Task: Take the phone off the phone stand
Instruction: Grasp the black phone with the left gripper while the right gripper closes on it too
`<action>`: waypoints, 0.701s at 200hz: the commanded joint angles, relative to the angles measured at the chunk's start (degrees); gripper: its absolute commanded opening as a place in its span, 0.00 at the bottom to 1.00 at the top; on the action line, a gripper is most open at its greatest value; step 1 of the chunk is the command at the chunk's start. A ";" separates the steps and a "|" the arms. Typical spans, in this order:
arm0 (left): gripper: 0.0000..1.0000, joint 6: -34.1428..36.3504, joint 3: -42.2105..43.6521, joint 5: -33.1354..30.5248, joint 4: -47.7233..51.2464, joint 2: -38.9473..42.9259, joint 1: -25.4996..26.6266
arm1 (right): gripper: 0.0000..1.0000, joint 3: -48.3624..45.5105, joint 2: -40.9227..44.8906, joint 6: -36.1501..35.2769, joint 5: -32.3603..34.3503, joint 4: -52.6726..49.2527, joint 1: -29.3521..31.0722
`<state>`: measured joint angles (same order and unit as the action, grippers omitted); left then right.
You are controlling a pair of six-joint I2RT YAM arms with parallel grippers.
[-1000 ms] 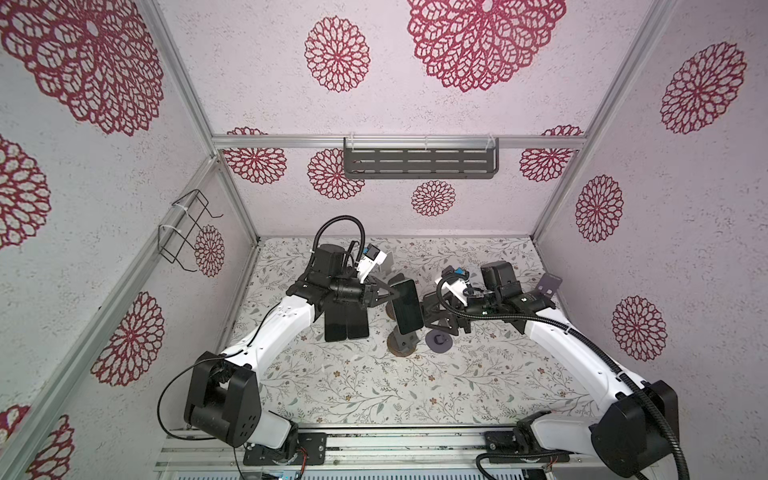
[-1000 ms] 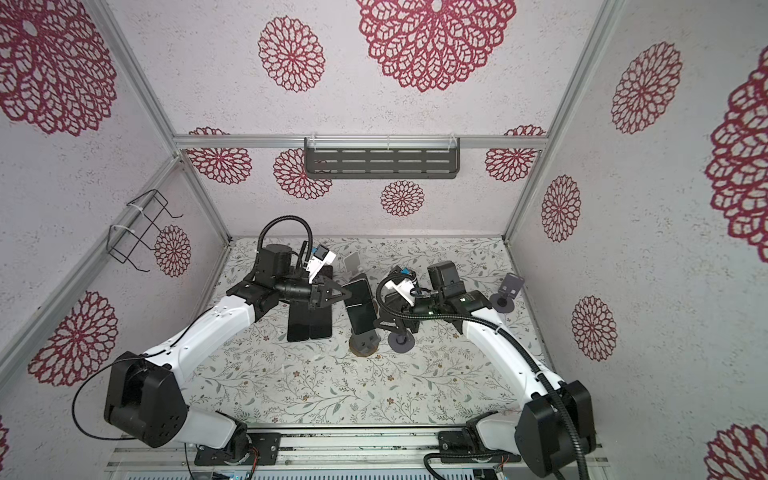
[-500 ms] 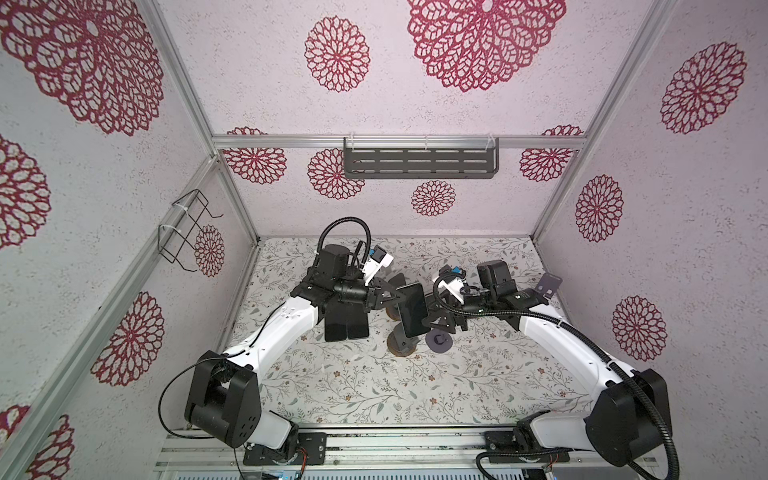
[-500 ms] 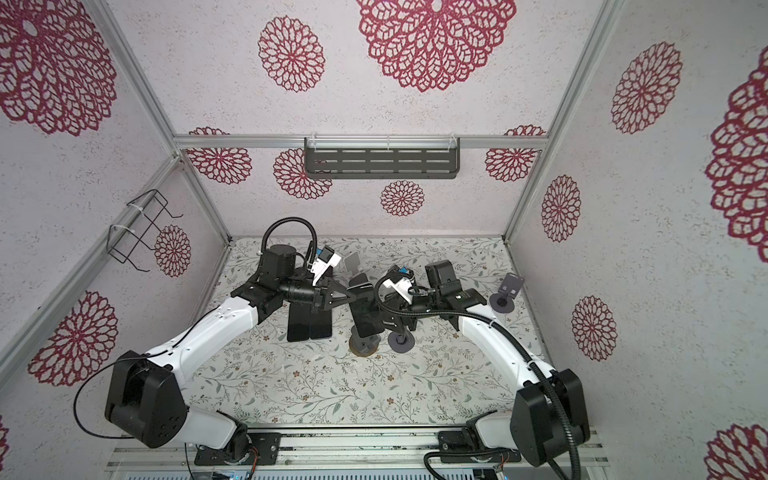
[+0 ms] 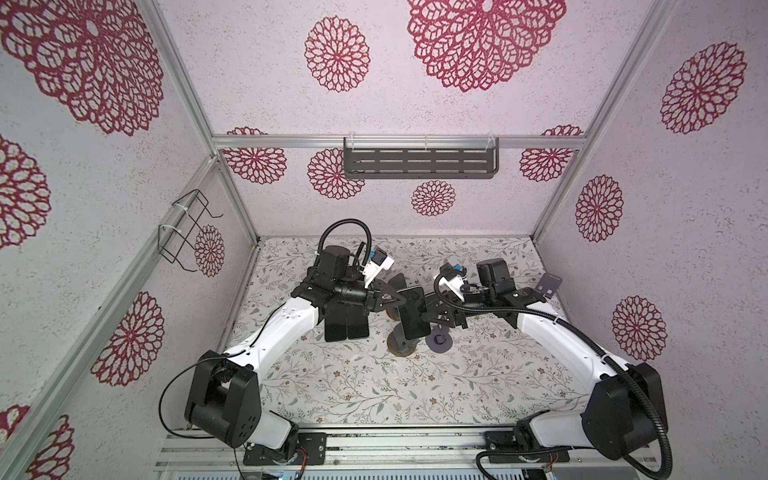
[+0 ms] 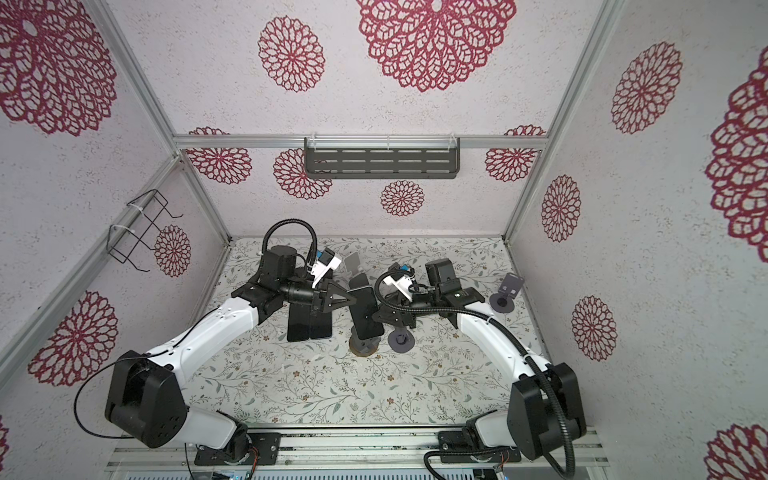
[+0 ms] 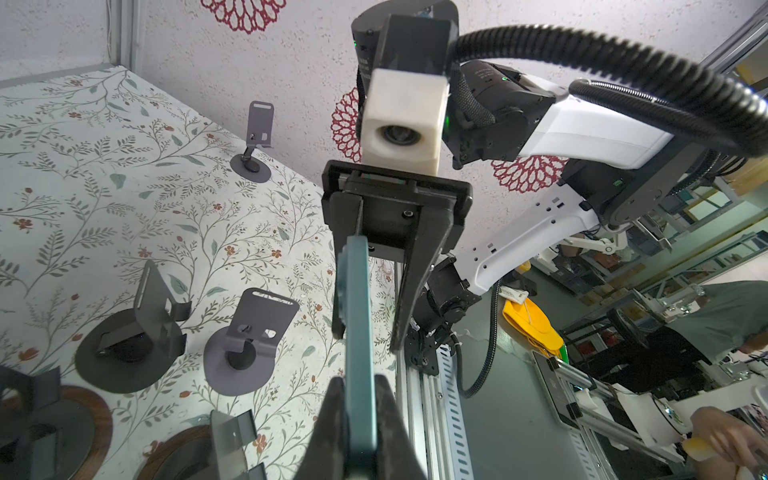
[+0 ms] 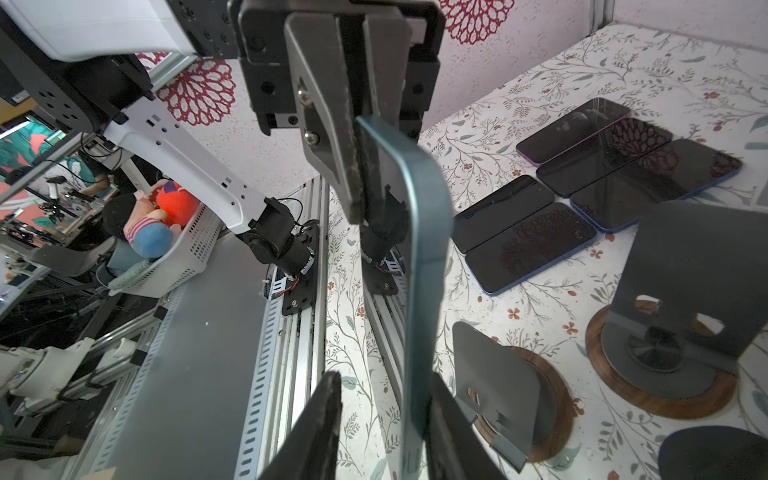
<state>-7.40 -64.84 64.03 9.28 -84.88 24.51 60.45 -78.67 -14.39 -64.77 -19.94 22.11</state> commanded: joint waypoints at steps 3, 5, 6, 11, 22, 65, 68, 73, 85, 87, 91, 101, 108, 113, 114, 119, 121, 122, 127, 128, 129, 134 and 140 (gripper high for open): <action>0.00 1.73 -1.26 2.28 -2.04 -0.33 0.44 | 0.30 -0.04 0.18 1.59 -3.83 3.62 -0.17; 0.00 1.70 -1.26 2.25 -2.06 -0.30 0.45 | 0.29 -0.12 0.19 1.81 -3.90 3.91 -0.19; 0.00 1.69 -1.26 2.20 -2.07 -0.33 0.45 | 0.29 -0.14 0.19 1.90 -3.89 3.97 -0.16; 0.00 1.66 -1.26 2.17 -2.07 -0.50 0.45 | 0.27 -0.23 0.12 2.06 -3.96 4.32 -0.17; 0.00 1.68 -1.19 2.15 -2.16 -0.50 0.52 | 0.23 -0.33 0.10 2.37 -3.79 4.67 -0.14; 0.00 1.33 -0.73 3.20 -3.94 -0.31 0.57 | 0.11 -0.24 -0.58 4.49 -4.46 6.70 -0.16; 0.00 1.33 -0.65 3.16 -3.96 -0.27 0.58 | 0.10 -0.24 -0.60 4.74 -4.48 6.92 -0.20; 0.00 1.33 -0.64 3.21 -4.00 -0.28 0.57 | 0.08 -0.24 -0.69 4.95 -4.48 7.13 -0.22; 0.01 1.33 -0.64 3.14 -4.09 -0.07 0.63 | 0.05 -0.15 -0.70 5.38 -4.48 7.52 -0.18; 0.01 1.33 -0.64 3.12 -4.09 -0.03 0.58 | 0.05 -0.15 -0.69 5.44 -4.48 7.59 -0.21; 0.02 1.29 -0.61 3.12 -4.21 -0.09 0.54 | 0.04 -0.15 -0.74 5.61 -4.55 7.87 -0.15; 0.06 1.33 -0.55 2.86 -4.18 -0.02 0.58 | 0.03 -0.15 -0.54 5.88 -4.53 8.16 -0.15; 0.08 1.21 -0.42 2.66 -4.27 0.06 0.49 | 0.01 -0.07 -0.44 6.07 -4.42 8.29 -0.17; 0.09 0.95 -0.31 2.70 -4.54 0.07 0.55 | 0.00 0.01 -0.36 6.20 -4.36 8.38 -0.16; 0.09 0.88 -0.30 2.73 -4.58 0.07 0.54 | 0.00 0.02 -0.35 6.25 -4.33 8.40 -0.15; 0.11 0.43 -0.08 2.81 -5.23 0.19 0.54 | 0.00 0.02 -0.30 6.54 -4.30 8.54 -0.30; 0.12 0.14 0.03 2.84 -5.52 0.16 0.54 | 0.00 0.02 -0.26 6.78 -4.33 8.72 -0.26; 0.12 -0.01 0.05 2.85 -5.64 0.20 0.54 | 0.00 0.02 -0.26 6.85 -4.28 8.80 -0.29; 0.16 -0.52 0.21 2.93 -6.28 0.16 0.56 | 0.00 0.02 -0.22 7.39 -4.27 9.22 -0.26; 0.17 -0.56 0.23 2.94 -6.42 0.16 0.55 | 0.00 0.02 -0.24 7.46 -4.25 9.31 -0.24; 0.18 -0.71 0.23 2.98 -6.49 0.20 0.59 | 0.00 0.02 -0.24 7.59 -4.28 9.40 -0.32; 0.24 -0.98 0.32 3.10 -6.76 0.24 0.59 | 0.00 0.02 -0.04 8.03 -4.31 9.84 -0.32; 0.34 -1.08 0.33 3.14 -6.82 0.33 0.45 | 0.00 0.02 0.13 8.60 -4.31 10.46 -0.44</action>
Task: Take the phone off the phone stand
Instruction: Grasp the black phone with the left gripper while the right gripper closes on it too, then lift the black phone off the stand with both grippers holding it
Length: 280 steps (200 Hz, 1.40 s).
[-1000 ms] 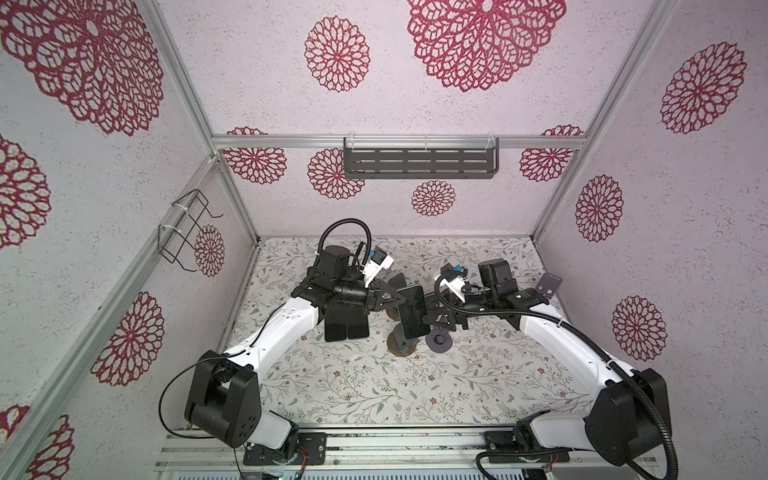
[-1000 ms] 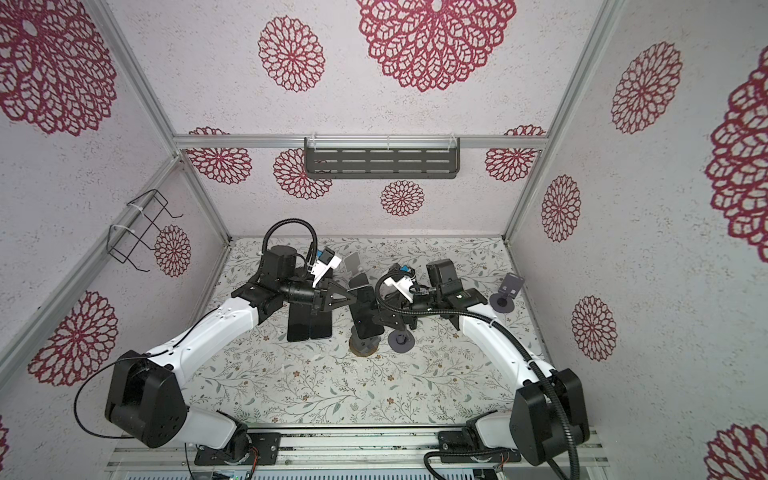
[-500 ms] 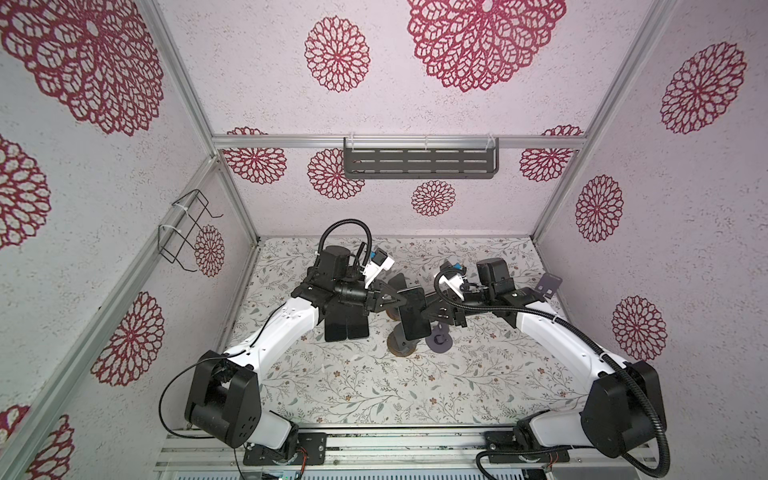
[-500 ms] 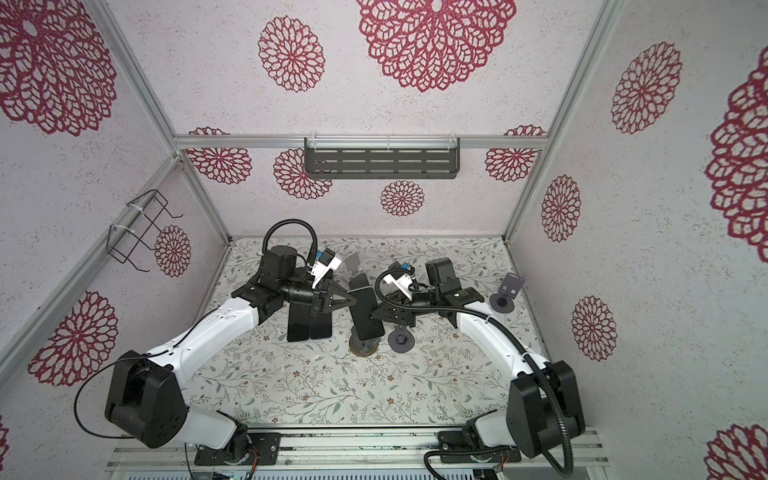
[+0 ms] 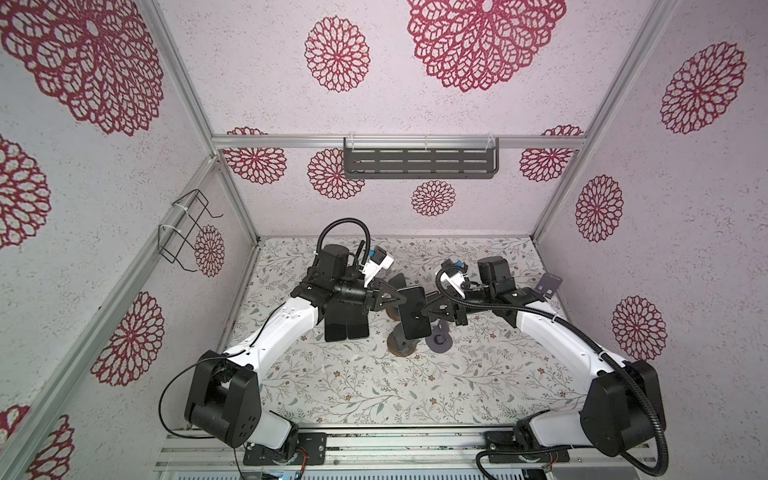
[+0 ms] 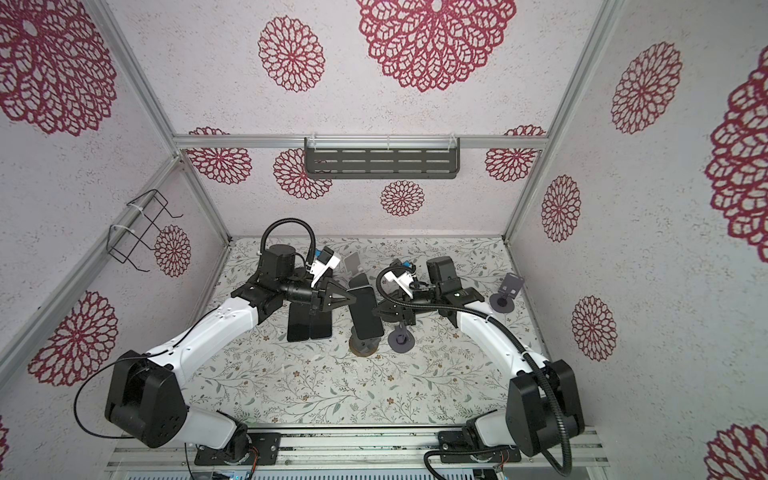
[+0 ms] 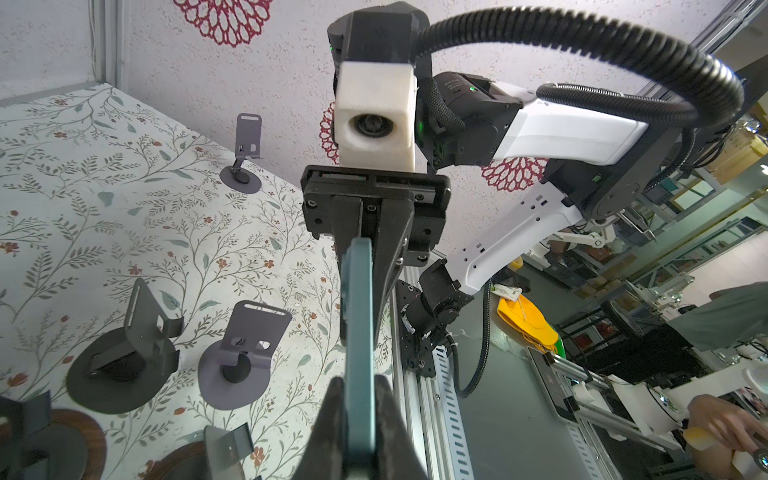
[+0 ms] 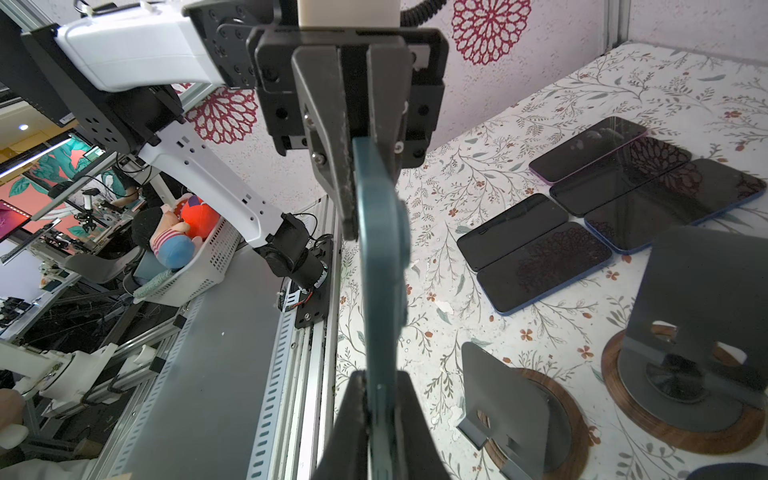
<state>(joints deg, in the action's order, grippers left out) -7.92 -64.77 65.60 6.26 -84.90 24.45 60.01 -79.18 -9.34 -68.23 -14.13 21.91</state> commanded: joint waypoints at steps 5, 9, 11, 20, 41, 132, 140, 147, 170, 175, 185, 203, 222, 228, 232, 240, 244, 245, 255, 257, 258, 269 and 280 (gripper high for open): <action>0.42 -0.68 0.34 1.63 -3.93 0.42 0.52 | 0.00 0.33 0.84 4.30 -0.72 5.49 -0.34; 0.48 -0.84 0.41 1.57 -4.13 0.55 0.51 | 0.00 0.22 0.99 5.00 -0.62 6.22 -0.44; 0.51 -0.97 0.48 1.55 -4.15 0.53 0.51 | 0.00 0.20 1.07 5.36 -0.64 6.59 -0.55; 0.59 -1.28 0.81 1.52 -4.69 0.86 0.51 | 0.00 0.02 1.38 6.44 -0.64 7.93 -0.97; 0.71 -2.59 2.47 1.37 -6.96 1.94 0.49 | 0.00 -0.37 2.19 8.44 -0.89 10.31 -2.11; 0.56 -13.60 9.63 0.71 -26.03 2.84 0.38 | 0.00 -1.94 3.83 19.92 -2.85 25.40 -3.99; 0.53 -14.09 9.63 0.83 -26.74 2.66 0.34 | 0.00 -2.20 3.91 21.09 -3.16 27.11 -4.04; 0.51 -14.56 9.58 0.80 -27.30 2.47 0.36 | 0.00 -2.39 3.84 22.08 -3.28 28.44 -3.98; 0.46 -15.87 9.66 0.81 -29.44 1.99 0.34 | 0.00 -3.21 3.64 25.53 -3.51 32.91 -3.98; 0.44 -16.28 9.67 0.84 -30.02 1.87 0.37 | 0.00 -3.32 3.52 25.86 -3.49 33.36 -3.98; 0.42 -16.88 9.67 0.80 -30.97 1.59 0.45 | 0.00 -3.48 3.42 26.34 -3.48 34.08 -3.98; 0.38 -17.20 9.33 1.18 -31.22 1.03 0.49 | 0.00 -4.06 3.41 27.93 -3.62 36.57 -4.01; 0.36 -17.35 8.91 1.52 -31.26 0.45 0.51 | 0.00 -4.20 3.31 28.78 -3.53 37.90 -4.00; 0.36 -17.38 8.83 1.63 -31.31 0.29 0.56 | 0.00 -4.15 3.28 28.81 -3.49 38.01 -4.02; 0.36 -17.32 8.84 1.63 -31.31 0.19 0.56 | 0.00 -4.11 3.20 28.85 -3.49 38.10 -4.04; 0.36 -17.47 8.70 1.68 -31.31 0.03 0.60 | 0.00 -4.11 3.06 29.21 -3.41 38.63 -4.00; 0.36 -17.43 8.63 1.70 -31.31 -0.02 0.60 | 0.00 -4.18 2.98 29.44 -3.40 39.02 -3.94; 0.36 -17.45 8.62 1.71 -31.31 -0.10 0.60 | 0.00 -4.19 2.89 29.50 -3.40 39.06 -3.92; 0.35 -17.56 8.53 1.68 -31.31 -0.27 0.60 | 0.00 -4.35 2.65 30.51 -3.49 40.43 -3.93; 0.35 -17.56 8.57 1.69 -31.31 -0.31 0.60 | 0.00 -4.41 2.59 30.74 -3.49 40.77 -3.92; 0.35 -17.56 8.55 1.66 -31.31 -0.29 0.60 | 0.00 -4.44 2.56 30.90 -3.54 40.94 -3.95; 0.33 -17.65 8.55 1.69 -31.31 -0.39 0.61 | 0.00 -4.63 2.30 31.85 -3.62 42.39 -3.97; 0.32 -17.62 8.44 1.63 -31.31 -0.44 0.60 | 0.00 -4.88 2.18 32.36 -3.81 43.27 -3.91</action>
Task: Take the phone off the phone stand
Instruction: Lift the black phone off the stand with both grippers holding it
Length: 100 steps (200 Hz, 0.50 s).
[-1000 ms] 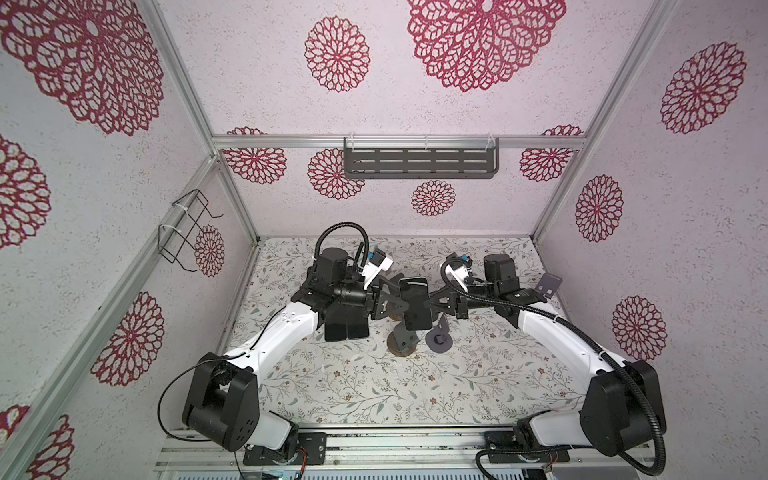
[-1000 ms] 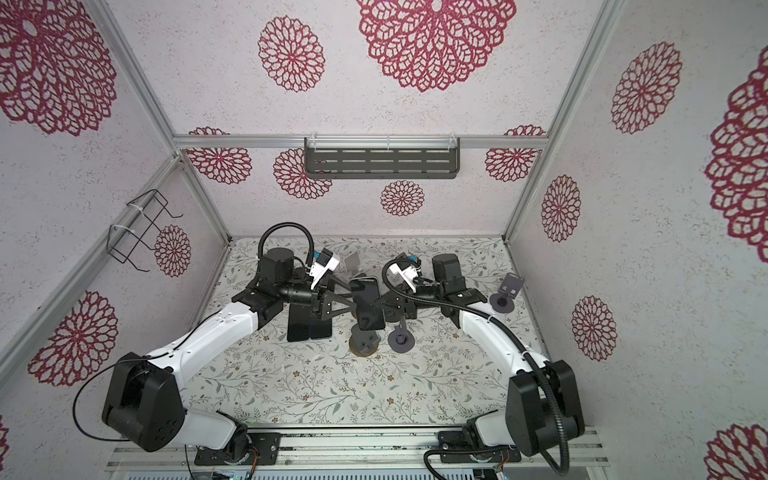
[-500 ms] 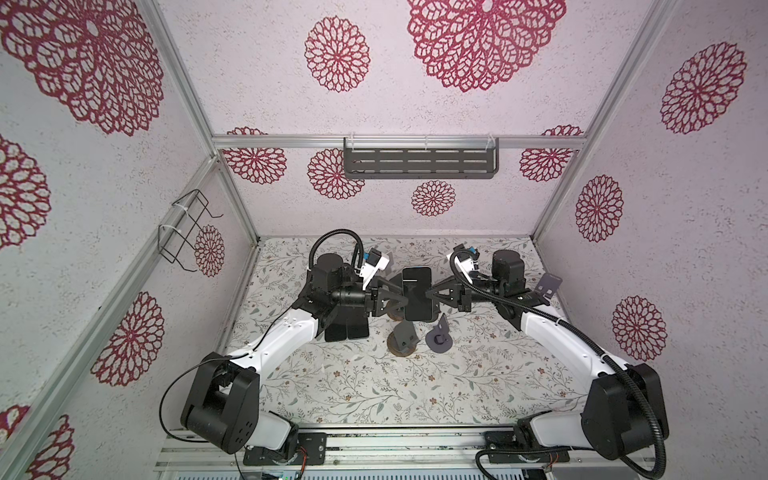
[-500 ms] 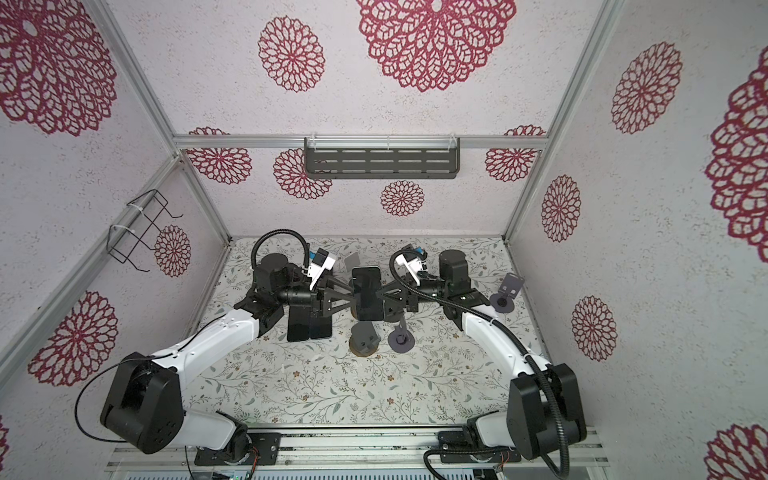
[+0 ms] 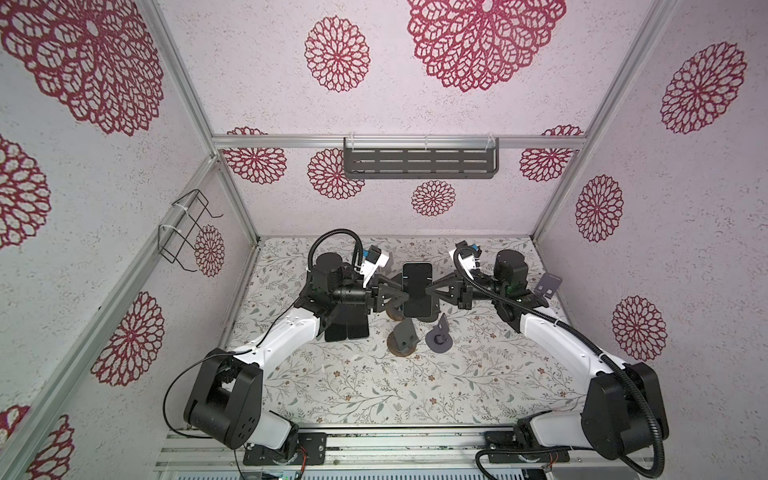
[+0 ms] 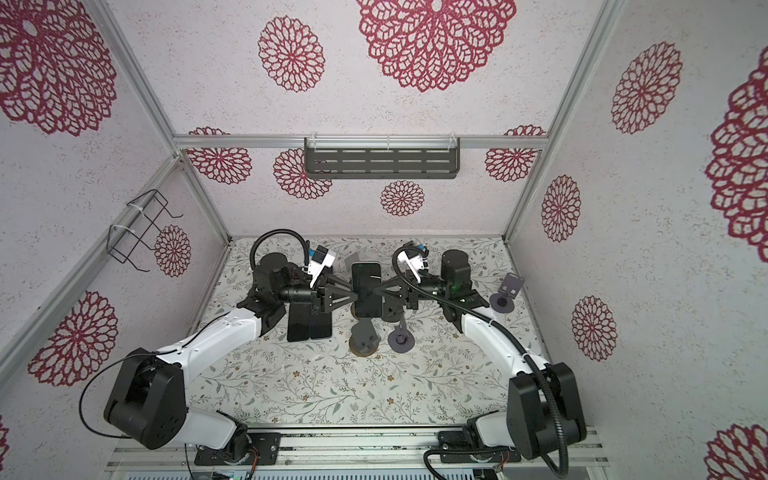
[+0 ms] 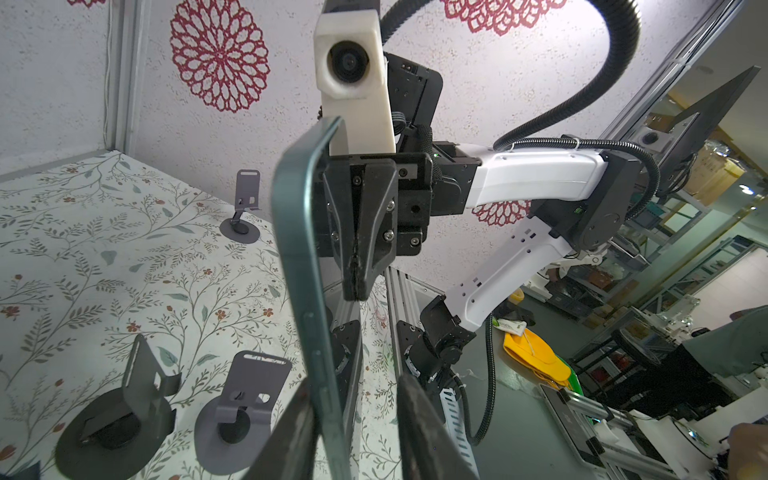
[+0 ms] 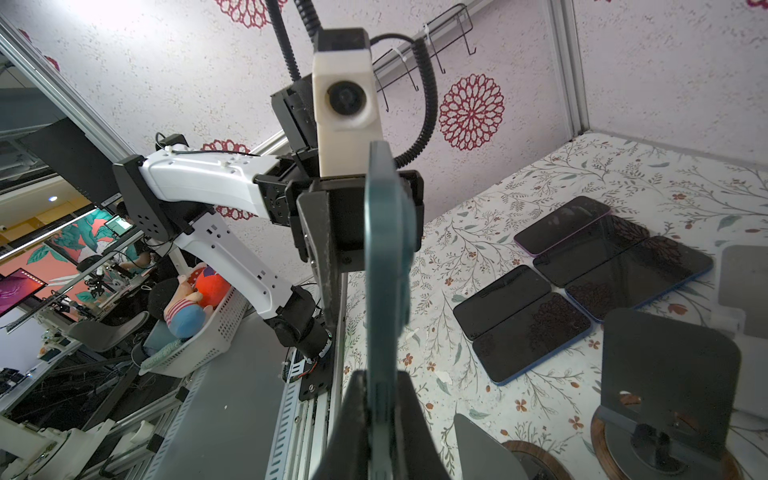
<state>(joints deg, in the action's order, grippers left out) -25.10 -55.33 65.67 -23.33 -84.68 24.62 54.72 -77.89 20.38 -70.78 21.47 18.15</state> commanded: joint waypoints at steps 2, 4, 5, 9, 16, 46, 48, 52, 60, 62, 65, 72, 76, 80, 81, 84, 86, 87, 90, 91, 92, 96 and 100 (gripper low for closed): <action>0.32 -0.42 -1.00 1.57 -1.72 -0.72 0.47 | 0.00 0.39 0.85 2.71 -1.28 7.76 -0.20; 0.31 -0.42 -1.01 1.57 -1.72 -0.70 0.44 | 0.00 0.32 0.80 2.77 -1.28 7.83 -0.20; 0.31 -0.45 -1.01 1.52 -1.72 -0.72 0.43 | 0.00 0.31 0.76 2.80 -1.29 7.86 -0.17; 0.30 -0.47 -1.01 1.45 -1.72 -0.74 0.44 | 0.00 0.30 0.76 2.86 -1.29 8.02 -0.19; 0.28 -0.51 -1.00 1.57 -1.67 -0.74 0.43 | 0.00 0.21 0.67 2.90 -1.29 8.13 -0.18; 0.25 -0.48 -1.14 1.61 -1.63 -0.98 0.43 | 0.00 -0.22 0.35 4.04 -1.25 9.86 -0.12; 0.25 -0.47 -1.22 1.64 -1.54 -0.94 0.43 | 0.00 -0.22 0.25 4.12 -1.28 10.07 -0.13; 0.25 -0.54 -1.27 1.65 -1.54 -0.96 0.43 | 0.00 -0.29 0.18 4.38 -1.29 10.32 -0.08; 0.25 -0.48 -1.36 1.64 -1.52 -1.10 0.43 | 0.00 -0.38 0.10 4.74 -1.35 10.80 -0.04; 0.25 -0.47 -1.42 1.61 -1.54 -1.10 0.43 | 0.00 -0.40 0.10 4.80 -1.37 10.90 0.00; 0.25 -0.50 -1.44 1.64 -1.53 -1.02 0.43 | 0.00 -0.40 0.04 4.90 -1.37 10.91 0.01; 0.25 -0.64 -1.53 1.56 -1.54 -1.01 0.47 | 0.00 -0.39 -0.06 4.90 -1.37 11.04 0.06; 0.25 -0.65 -1.53 1.57 -1.54 -1.16 0.47 | 0.00 -0.32 -0.14 4.97 -1.41 11.04 0.12; 0.25 -0.69 -1.61 1.57 -1.54 -1.18 0.43 | 0.00 -0.32 -0.17 5.02 -1.46 11.03 0.08; 0.25 -0.71 -1.62 1.57 -1.54 -1.18 0.43 | 0.00 -0.31 -0.16 5.02 -1.46 11.04 0.11; 0.25 -0.73 -1.62 1.50 -1.54 -1.16 0.43 | 0.00 -0.31 -0.23 5.02 -1.48 11.04 0.18; 0.25 -0.74 -1.67 1.46 -1.50 -1.18 0.47 | 0.00 -0.31 -0.24 5.06 -1.53 11.04 0.21; 0.25 -0.74 -1.69 1.47 -1.47 -1.14 0.45 | 0.00 -0.31 -0.29 5.04 -1.59 11.00 0.21; 0.25 -0.74 -1.71 1.48 -1.53 -1.22 0.43 | 0.00 -0.31 -0.25 5.09 -1.60 10.97 0.22; 0.25 -0.74 -1.71 1.48 -1.54 -1.25 0.43 | 0.00 -0.31 -0.25 5.10 -1.57 11.01 0.22; 0.25 -0.74 -1.71 1.48 -1.49 -1.26 0.43 | 0.00 -0.31 -0.25 5.10 -1.61 11.03 0.17; 0.25 -0.74 -1.75 1.47 -1.54 -1.26 0.43 | 0.00 -0.27 -0.35 5.11 -1.63 11.04 0.19; 0.25 -0.80 -1.80 1.41 -1.54 -1.27 0.43 | 0.00 -0.31 -0.34 5.11 -1.64 11.05 0.22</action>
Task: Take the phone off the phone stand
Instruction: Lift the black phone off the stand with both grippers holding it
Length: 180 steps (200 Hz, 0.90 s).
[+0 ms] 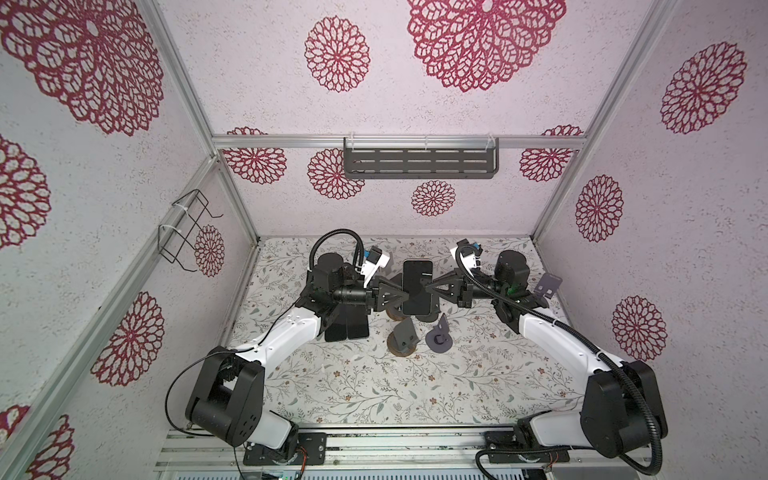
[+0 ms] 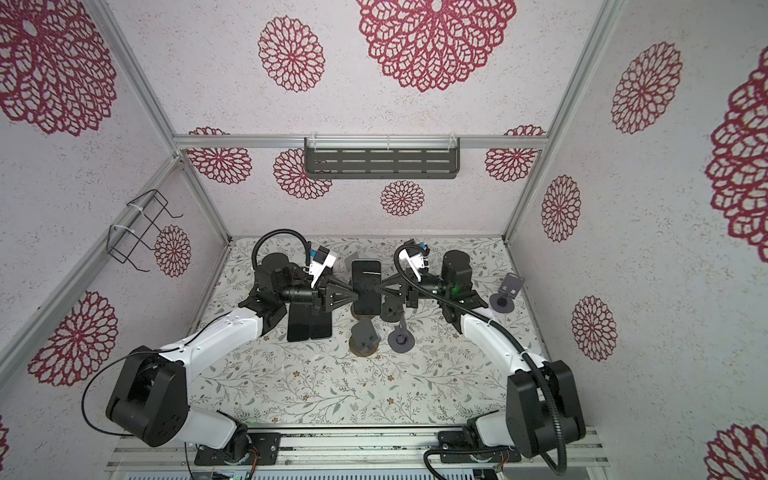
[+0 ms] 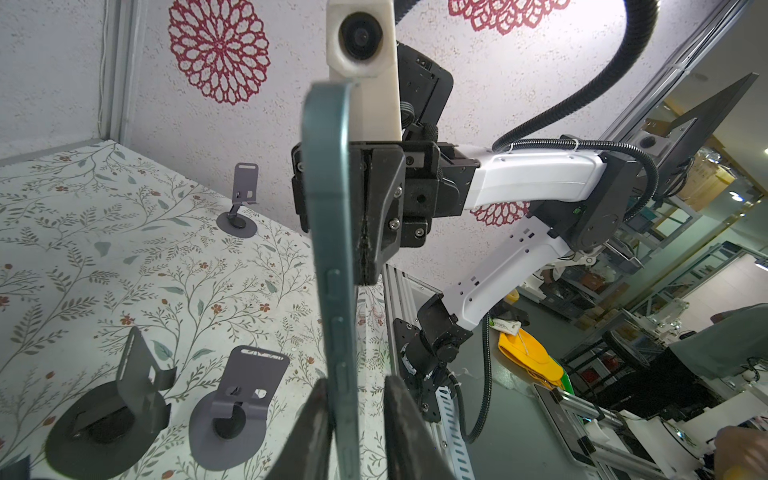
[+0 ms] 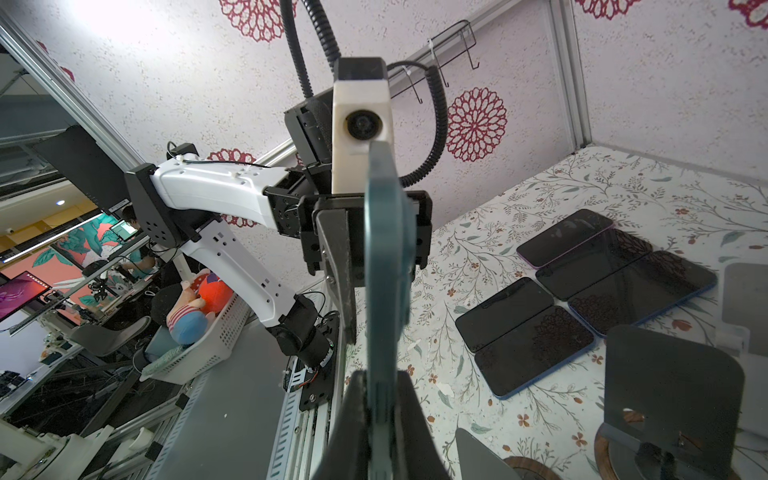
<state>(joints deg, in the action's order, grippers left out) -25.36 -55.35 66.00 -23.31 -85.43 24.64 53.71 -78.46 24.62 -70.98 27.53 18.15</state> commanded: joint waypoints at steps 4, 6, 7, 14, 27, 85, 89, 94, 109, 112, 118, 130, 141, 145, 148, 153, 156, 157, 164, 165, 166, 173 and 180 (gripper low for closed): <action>0.24 -0.51 -1.78 1.02 -1.50 -0.60 0.41 | 0.00 0.73 0.19 0.83 -1.44 4.91 0.22; 0.24 -0.55 -1.78 0.99 -1.55 -0.55 0.43 | 0.00 0.70 0.20 0.77 -1.44 4.90 0.22; 0.24 -0.56 -1.82 0.98 -1.51 -0.58 0.42 | 0.00 0.70 0.13 0.77 -1.44 4.95 0.22; 0.23 -0.61 -1.86 0.90 -1.56 -0.68 0.41 | 0.00 0.69 0.14 0.77 -1.44 4.97 0.29; 0.20 -0.81 -2.04 0.89 -1.52 -0.90 0.41 | 0.00 0.60 0.13 0.84 -1.41 5.02 0.30; 0.09 -0.31 -3.53 0.01 1.41 -1.55 0.32 | 0.00 0.60 -0.63 0.71 -1.19 4.99 0.35; 0.09 -0.07 -3.68 -0.07 1.85 -1.56 0.34 | 0.00 0.60 -0.77 0.67 -1.10 4.92 0.39; 0.08 0.15 -3.86 -0.16 2.45 -1.46 0.32 | 0.02 0.60 -0.91 0.58 -1.07 4.94 0.39; 0.04 1.55 -4.70 -0.17 5.16 -1.35 0.32 | 0.10 0.69 -1.48 0.65 -0.74 4.97 0.33; 0.04 1.92 -4.90 -0.09 5.76 -1.28 0.32 | 0.12 0.77 -1.52 0.69 -0.74 5.05 0.33; 0.02 2.50 -5.36 -0.18 7.11 -1.23 0.32 | 0.15 0.86 -1.74 0.62 -0.75 5.08 0.32; 0.00 3.97 -6.26 -0.66 10.15 -1.10 0.32 | 0.21 0.95 -1.92 0.69 -0.66 5.14 0.26; 0.00 5.49 -7.06 -0.95 13.04 -1.11 0.33 | 0.25 1.12 -1.99 0.61 -0.65 5.08 0.30; 0.00 5.96 -7.34 -1.04 13.94 -1.08 0.34 | 0.27 1.13 -1.98 0.61 -0.65 5.08 0.23; 0.00 6.17 -7.51 -1.11 14.49 -1.14 0.32 | 0.28 1.13 -2.02 0.64 -0.72 5.01 0.22; 0.00 6.70 -7.72 -1.18 15.47 -1.02 0.32 | 0.29 1.22 -1.94 0.69 -0.57 4.97 0.15; 0.00 6.99 -7.87 -1.22 16.01 -1.05 0.32 | 0.30 1.22 -1.88 0.65 -0.52 5.01 0.04; 0.00 7.08 -7.90 -1.26 16.19 -1.01 0.32 | 0.31 1.22 -1.88 0.62 -0.50 5.00 0.04; 0.00 7.65 -8.24 -1.58 17.39 -0.94 0.26 | 0.34 1.22 -1.79 0.56 -0.41 4.98 -0.13; 0.00 7.72 -8.26 -1.62 17.58 -0.91 0.24 | 0.34 1.22 -1.79 0.54 -0.40 4.98 -0.13; 0.00 7.80 -8.32 -1.69 17.72 -0.85 0.28 | 0.35 1.22 -1.79 0.53 -0.44 4.94 -0.22; 0.00 8.37 -8.67 -2.07 19.06 -0.79 0.20 | 0.38 1.22 -1.72 0.51 -0.17 4.88 -0.38; 0.00 8.84 -9.09 -2.46 20.72 -0.72 0.07 | 0.41 1.30 -1.73 0.59 -0.02 4.82 -0.70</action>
<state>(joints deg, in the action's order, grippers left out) -20.36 -62.11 64.36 -8.10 -86.72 24.71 53.71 -80.90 25.47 -70.70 29.98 18.13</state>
